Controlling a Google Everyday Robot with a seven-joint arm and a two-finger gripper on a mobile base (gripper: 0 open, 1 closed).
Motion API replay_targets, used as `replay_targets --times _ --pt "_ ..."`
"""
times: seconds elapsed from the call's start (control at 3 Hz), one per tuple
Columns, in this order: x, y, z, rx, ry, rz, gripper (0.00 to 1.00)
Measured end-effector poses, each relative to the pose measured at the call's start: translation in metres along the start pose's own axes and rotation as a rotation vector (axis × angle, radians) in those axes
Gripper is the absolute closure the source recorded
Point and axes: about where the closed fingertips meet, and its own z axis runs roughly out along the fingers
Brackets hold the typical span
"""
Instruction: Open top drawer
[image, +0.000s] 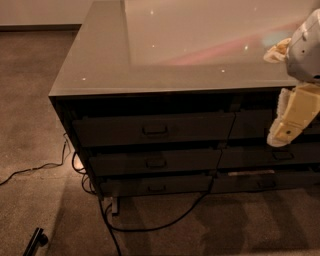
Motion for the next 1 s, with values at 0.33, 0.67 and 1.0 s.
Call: replay_targets --times 0.33,0.67,1.0 --pt "-0.018 -0.005 0.020 -0.019 -0.116 -0.041 0.00" --pt "-0.038 -0.011 0.049 -0.031 -0.194 -0.073 0.00" --pt "-0.055 -0.017 0.082 -0.020 -0.183 -0.117 0.00"
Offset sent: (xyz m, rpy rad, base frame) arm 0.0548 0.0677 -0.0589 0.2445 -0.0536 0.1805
